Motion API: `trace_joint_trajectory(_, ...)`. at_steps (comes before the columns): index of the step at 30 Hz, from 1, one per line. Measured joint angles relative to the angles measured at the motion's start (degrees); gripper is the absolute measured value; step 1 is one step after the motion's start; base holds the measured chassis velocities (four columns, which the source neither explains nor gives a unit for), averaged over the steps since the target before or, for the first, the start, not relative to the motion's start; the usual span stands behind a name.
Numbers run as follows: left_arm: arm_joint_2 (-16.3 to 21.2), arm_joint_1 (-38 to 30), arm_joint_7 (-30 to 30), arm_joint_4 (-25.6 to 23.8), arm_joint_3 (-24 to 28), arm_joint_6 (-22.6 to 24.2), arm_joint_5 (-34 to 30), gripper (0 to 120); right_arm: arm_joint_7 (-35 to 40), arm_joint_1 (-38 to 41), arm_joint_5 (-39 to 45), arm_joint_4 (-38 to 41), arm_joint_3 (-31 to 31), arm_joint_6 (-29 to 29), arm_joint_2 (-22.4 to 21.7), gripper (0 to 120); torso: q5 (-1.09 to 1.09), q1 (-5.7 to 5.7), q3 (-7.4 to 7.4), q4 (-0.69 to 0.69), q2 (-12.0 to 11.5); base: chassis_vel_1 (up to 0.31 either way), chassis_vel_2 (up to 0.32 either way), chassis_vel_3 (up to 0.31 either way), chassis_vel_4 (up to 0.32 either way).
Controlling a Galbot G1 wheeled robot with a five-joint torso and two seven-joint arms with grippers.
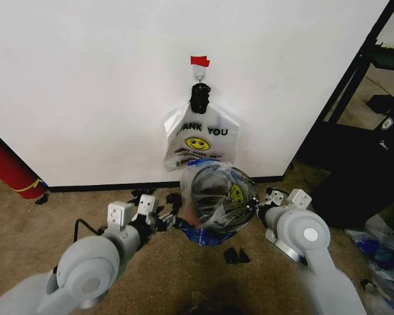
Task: Pick up the garbage bag from the wall and place it over the trash bin.
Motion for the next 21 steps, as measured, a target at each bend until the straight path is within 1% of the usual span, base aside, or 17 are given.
trace_joint_trajectory(2, -1.17, -5.74, -2.41, 1.18, 3.15, 2.18, -4.00, 24, -0.71, -0.23, -1.54, 0.01, -0.44, -0.03, 0.30, 0, 0.01, 0.00, 0.00, 0.01, 0.00, 0.000, 0.000, 0.000, 0.000)
trace_joint_trajectory(3, -1.63, -7.58, -3.33, 1.62, 4.21, 2.75, -5.44, 20, -0.91, -0.29, -1.94, 0.01, -0.60, -0.05, 0.43, 0, 0.00, 0.00, 0.00, 0.00, 0.00, 0.000, 0.000, 0.000, 0.000)
trace_joint_trajectory(4, -1.63, -7.58, -3.33, 1.62, 4.21, 2.75, -5.44, 20, -0.91, -0.29, -1.94, 0.01, -0.60, -0.05, 0.43, 0, 0.00, 0.00, 0.00, 0.00, 0.00, 0.000, 0.000, 0.000, 0.000)
trace_joint_trajectory(6, -3.36, -15.14, -6.31, 3.67, 8.94, 4.83, -10.90, 11, -1.65, -0.56, -3.72, 0.01, -1.12, -0.15, 1.10, 0, 0.01, 0.00, 0.00, 0.01, -0.01, 0.000, 0.000, 0.000, 0.000)
trace_joint_trajectory(7, -3.88, -17.24, -6.95, 4.21, 10.67, 5.32, -12.35, 8, -1.82, -0.65, -4.19, 0.02, -1.20, -0.17, 1.30, 0, 0.01, 0.00, 0.00, 0.00, -0.01, 0.000, 0.000, 0.000, 0.000)
trace_joint_trajectory(9, -5.50, -23.18, -8.67, 5.90, 15.76, 6.87, -15.95, 0, -2.51, -1.01, -5.69, 0.04, -1.34, -0.21, 1.67, 0, 0.01, 0.00, 0.01, 0.00, -0.01, 0.000, 0.000, 0.000, 0.000)
trace_joint_trajectory(10, -6.06, -25.12, -9.18, 6.47, 17.34, 7.25, -16.87, 0, -2.86, -1.15, -6.40, 0.05, -1.40, -0.21, 1.77, 0, 0.00, 0.00, 0.00, 0.00, -0.01, 0.000, 0.000, 0.000, 0.000)
trace_joint_trajectory(11, -6.06, -25.12, -9.18, 6.47, 17.34, 7.25, -16.87, 0, -2.86, -1.15, -6.40, 0.05, -1.40, -0.21, 1.77, 0, 0.00, 0.00, 0.00, 0.00, -0.01, 0.000, 0.000, 0.000, 0.000)
trace_joint_trajectory(12, -7.10, -28.34, -10.17, 7.56, 20.00, 7.60, -18.39, 0, -3.32, -1.33, -7.34, 0.05, -1.44, -0.21, 1.90, 0, 0.01, 0.00, 0.01, 0.00, -0.01, 0.000, 0.000, 0.000, 0.000)
trace_joint_trajectory(16, -10.73, -35.76, -13.01, 11.41, 25.33, 7.86, -20.89, 0, -4.67, -1.70, -10.15, 0.05, -1.65, -0.21, 2.16, 0, 0.02, 0.00, 0.01, 0.00, -0.01, 0.000, 0.000, 0.000, 0.000)
trace_joint_trajectory(17, -10.73, -35.76, -13.01, 11.41, 25.33, 7.86, -20.89, 0, -4.67, -1.70, -10.15, 0.05, -1.65, -0.21, 2.16, 0, 0.02, 0.00, 0.01, 0.00, -0.01, 0.000, 0.000, 0.000, 0.000)
trace_joint_trajectory(20, -14.16, -39.30, -15.47, 15.47, 28.38, 7.86, -21.76, 0, -6.27, -2.08, -14.04, 0.03, -2.44, -0.22, 2.43, 0, 0.02, 0.00, 0.01, 0.01, -0.01, 0.000, 0.000, 0.000, 0.000)
trace_joint_trajectory(21, -14.80, -39.76, -15.82, 16.14, 28.81, 7.86, -21.94, 0, -6.50, -2.14, -14.62, -0.04, -2.55, -0.22, 2.49, 0, 0.01, 0.00, 0.01, 0.01, -0.01, 0.000, 0.000, 0.000, 0.000)
